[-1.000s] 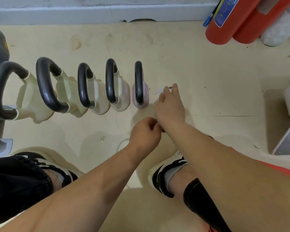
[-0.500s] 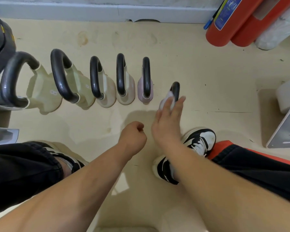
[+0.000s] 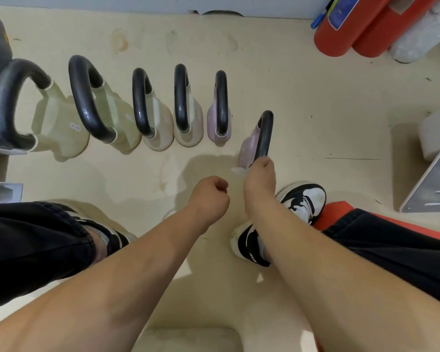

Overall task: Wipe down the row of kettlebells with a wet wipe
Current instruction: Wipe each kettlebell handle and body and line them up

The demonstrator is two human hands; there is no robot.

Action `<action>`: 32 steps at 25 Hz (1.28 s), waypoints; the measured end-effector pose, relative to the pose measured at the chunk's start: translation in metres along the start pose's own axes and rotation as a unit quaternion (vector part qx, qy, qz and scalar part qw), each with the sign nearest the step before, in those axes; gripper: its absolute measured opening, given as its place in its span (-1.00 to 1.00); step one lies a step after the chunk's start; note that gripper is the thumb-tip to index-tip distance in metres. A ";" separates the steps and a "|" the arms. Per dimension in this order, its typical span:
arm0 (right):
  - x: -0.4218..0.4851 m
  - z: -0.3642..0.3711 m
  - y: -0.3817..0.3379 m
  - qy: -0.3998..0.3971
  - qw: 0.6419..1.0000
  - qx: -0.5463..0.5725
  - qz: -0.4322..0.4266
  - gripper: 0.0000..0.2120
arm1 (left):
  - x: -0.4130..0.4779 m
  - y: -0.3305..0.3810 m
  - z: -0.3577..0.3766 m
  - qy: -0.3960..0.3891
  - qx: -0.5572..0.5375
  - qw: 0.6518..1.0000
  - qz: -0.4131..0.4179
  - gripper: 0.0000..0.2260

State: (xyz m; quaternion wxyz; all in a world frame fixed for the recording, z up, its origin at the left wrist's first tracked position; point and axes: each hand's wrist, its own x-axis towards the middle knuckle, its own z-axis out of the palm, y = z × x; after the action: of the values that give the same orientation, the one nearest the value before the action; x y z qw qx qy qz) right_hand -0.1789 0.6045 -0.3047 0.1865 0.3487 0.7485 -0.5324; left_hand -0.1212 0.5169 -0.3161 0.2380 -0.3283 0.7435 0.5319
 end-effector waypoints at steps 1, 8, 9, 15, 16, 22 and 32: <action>0.008 -0.001 -0.014 -0.003 0.999 0.038 0.024 -0.55 | 0.000 -0.003 -0.004 0.005 -0.008 1.000 -0.008 -0.66; 0.018 -0.025 -0.056 -0.079 0.979 0.159 0.098 -0.76 | 0.000 0.008 -0.007 0.007 -0.039 0.999 -0.008 -0.68; 0.014 -0.029 -0.056 -0.071 0.983 0.140 0.098 -0.76 | -0.001 0.010 -0.006 0.008 -0.039 0.999 -0.004 -0.68; 0.010 -0.050 -0.054 0.053 0.993 0.104 0.003 -0.75 | -0.014 0.043 0.011 0.050 -0.098 0.993 0.049 -0.87; 0.006 -0.050 -0.060 0.029 0.990 0.136 0.005 -0.75 | -0.015 0.049 0.012 0.039 -0.125 0.990 0.054 -0.83; 0.000 -0.031 -0.095 -0.133 0.989 -0.007 -0.071 -0.68 | -0.001 0.064 -0.004 -0.093 -0.349 0.932 -0.030 -0.74; 0.063 -0.044 -0.068 -0.045 0.999 0.006 0.003 -0.68 | 0.037 0.071 0.013 -0.002 -0.003 0.998 0.060 -0.75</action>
State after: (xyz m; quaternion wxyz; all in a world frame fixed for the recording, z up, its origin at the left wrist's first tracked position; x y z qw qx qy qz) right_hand -0.2671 0.6529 -0.2846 0.2194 0.3279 0.7351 -0.5514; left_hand -0.1987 0.5364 -0.3015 0.2057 -0.2826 0.7599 0.5480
